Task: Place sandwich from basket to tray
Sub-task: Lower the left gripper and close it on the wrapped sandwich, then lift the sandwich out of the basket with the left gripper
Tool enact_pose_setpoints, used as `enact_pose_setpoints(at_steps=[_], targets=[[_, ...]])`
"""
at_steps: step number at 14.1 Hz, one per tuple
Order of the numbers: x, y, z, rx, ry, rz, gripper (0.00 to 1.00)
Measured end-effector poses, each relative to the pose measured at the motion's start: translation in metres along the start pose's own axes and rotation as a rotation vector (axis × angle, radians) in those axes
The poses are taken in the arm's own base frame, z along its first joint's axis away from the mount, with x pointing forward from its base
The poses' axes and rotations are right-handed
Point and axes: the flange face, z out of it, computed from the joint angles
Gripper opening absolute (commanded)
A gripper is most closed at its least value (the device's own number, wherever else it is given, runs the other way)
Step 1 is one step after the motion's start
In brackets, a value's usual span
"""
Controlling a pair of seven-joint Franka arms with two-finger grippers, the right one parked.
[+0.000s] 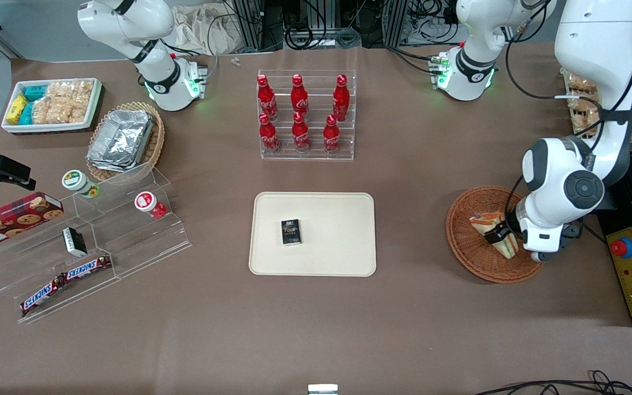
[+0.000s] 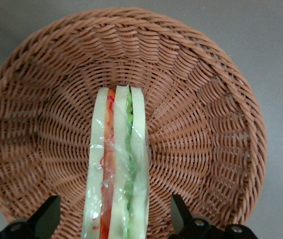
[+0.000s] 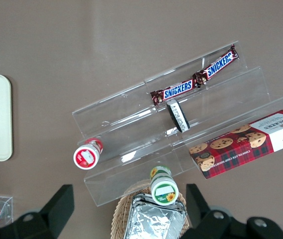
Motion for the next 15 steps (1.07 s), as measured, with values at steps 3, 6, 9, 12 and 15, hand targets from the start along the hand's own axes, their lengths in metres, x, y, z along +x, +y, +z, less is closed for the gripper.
enact_pose_setpoints(at_steps=[3,6,9,12,15], targets=[[-0.002,-0.001,0.011,0.0,-0.002,0.001,1.0],[-0.003,-0.001,0.015,0.002,-0.004,-0.005,1.0],[-0.003,-0.001,0.021,0.003,-0.007,-0.006,0.93],[-0.003,-0.001,0.029,0.007,-0.013,-0.006,0.54],[-0.003,-0.001,0.03,0.007,-0.012,-0.007,0.32]])
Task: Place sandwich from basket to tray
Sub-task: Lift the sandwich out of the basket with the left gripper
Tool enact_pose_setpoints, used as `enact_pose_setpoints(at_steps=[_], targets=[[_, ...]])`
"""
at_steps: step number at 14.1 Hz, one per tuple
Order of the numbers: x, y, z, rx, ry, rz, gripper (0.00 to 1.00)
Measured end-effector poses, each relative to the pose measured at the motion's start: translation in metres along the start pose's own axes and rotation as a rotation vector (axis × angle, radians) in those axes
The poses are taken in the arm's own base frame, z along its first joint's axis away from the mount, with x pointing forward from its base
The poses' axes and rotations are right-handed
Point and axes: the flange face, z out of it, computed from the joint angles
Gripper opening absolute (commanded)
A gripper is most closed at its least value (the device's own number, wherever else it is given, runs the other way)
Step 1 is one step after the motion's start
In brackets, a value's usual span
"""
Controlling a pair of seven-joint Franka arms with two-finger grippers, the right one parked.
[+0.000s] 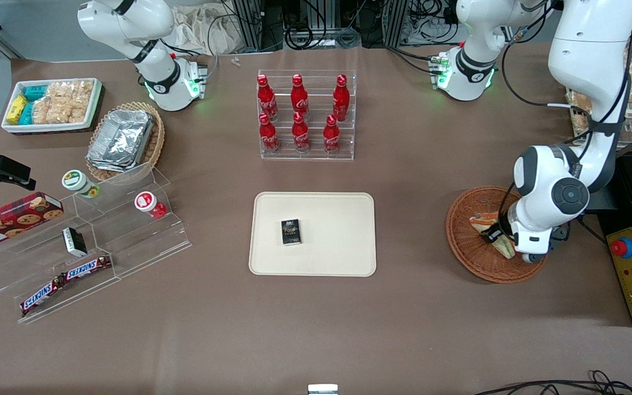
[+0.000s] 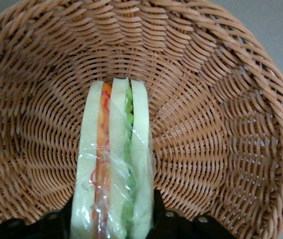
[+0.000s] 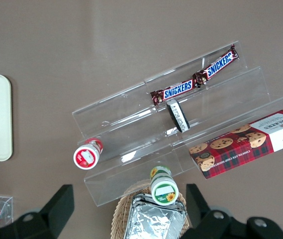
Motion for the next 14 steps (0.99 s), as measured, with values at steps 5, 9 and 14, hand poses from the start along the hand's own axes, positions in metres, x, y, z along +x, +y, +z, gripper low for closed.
enact_pose_setpoints(at_steps=[5,9,14], targets=[[0.003,0.001,-0.016,-0.013,0.017,-0.004,0.28],[0.005,0.003,-0.106,0.013,0.002,-0.008,0.28],[-0.03,0.041,-0.196,0.043,-0.035,0.086,0.27]])
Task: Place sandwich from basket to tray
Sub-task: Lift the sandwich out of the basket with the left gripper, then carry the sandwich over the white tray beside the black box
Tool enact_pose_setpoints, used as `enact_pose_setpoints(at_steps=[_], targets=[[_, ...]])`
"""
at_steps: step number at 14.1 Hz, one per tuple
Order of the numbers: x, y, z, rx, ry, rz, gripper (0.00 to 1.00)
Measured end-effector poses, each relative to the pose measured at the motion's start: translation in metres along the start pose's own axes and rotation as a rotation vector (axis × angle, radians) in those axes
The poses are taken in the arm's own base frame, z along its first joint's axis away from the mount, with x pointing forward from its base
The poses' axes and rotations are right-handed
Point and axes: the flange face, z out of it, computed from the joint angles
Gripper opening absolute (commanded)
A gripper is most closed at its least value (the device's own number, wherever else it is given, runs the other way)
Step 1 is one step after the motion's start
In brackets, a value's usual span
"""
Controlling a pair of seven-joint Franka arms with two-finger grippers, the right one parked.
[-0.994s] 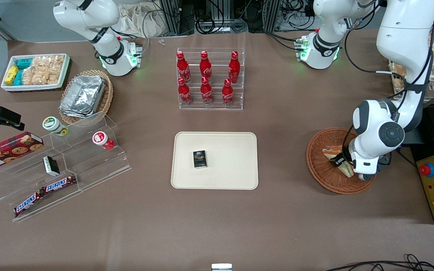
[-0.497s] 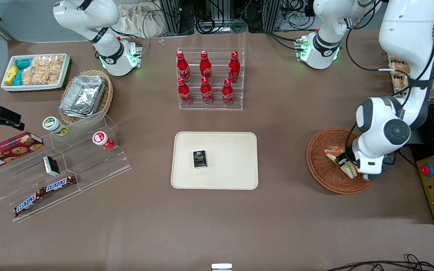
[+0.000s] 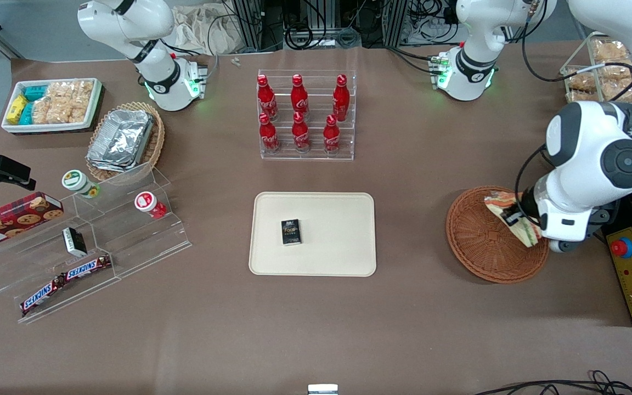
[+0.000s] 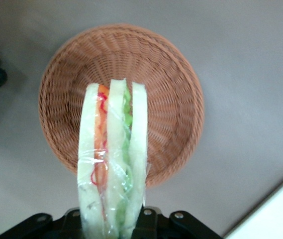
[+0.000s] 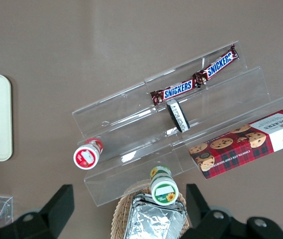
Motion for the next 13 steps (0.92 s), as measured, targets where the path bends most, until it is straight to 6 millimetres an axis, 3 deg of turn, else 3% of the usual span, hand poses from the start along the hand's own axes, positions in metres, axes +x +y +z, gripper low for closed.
enact_pose_setpoints(at_steps=[3,6,9,13], targets=[[-0.032,0.034,-0.028,0.007,-0.016,0.117,0.25],[-0.063,0.067,-0.044,-0.016,-0.004,0.216,0.24],[-0.098,0.103,-0.046,-0.037,-0.005,0.312,0.2],[-0.14,0.143,-0.036,-0.073,-0.01,0.415,0.0]])
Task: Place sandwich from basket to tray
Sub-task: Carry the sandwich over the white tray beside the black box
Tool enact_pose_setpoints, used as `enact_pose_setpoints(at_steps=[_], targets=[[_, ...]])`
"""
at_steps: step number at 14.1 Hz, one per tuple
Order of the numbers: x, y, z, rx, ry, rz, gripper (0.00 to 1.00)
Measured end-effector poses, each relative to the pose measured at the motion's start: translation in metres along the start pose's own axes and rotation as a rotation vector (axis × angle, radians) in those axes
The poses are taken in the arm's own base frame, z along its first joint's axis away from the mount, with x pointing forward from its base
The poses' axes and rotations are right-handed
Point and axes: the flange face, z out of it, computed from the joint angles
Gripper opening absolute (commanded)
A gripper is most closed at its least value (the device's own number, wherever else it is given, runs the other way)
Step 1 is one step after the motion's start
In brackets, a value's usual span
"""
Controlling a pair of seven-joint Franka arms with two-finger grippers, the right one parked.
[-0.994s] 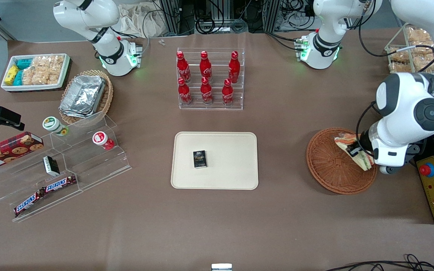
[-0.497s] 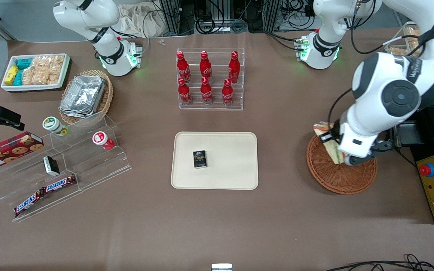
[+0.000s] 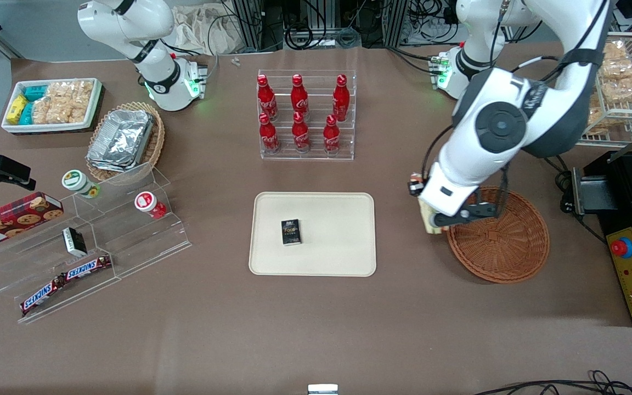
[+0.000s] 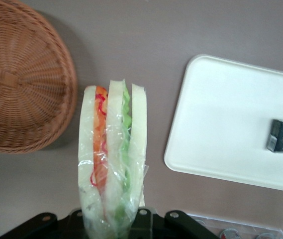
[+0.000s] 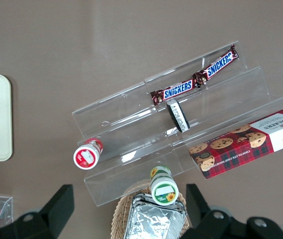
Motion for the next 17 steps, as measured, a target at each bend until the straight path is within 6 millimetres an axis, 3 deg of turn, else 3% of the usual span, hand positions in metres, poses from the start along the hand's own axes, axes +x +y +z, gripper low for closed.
enact_pose_setpoints(at_steps=[6,14,17], targets=[[-0.02,0.065,0.043,-0.059,-0.001,0.107,0.0],[-0.026,0.12,0.134,-0.074,0.028,0.203,0.0],[-0.024,0.131,0.173,-0.065,0.053,0.214,0.0]])
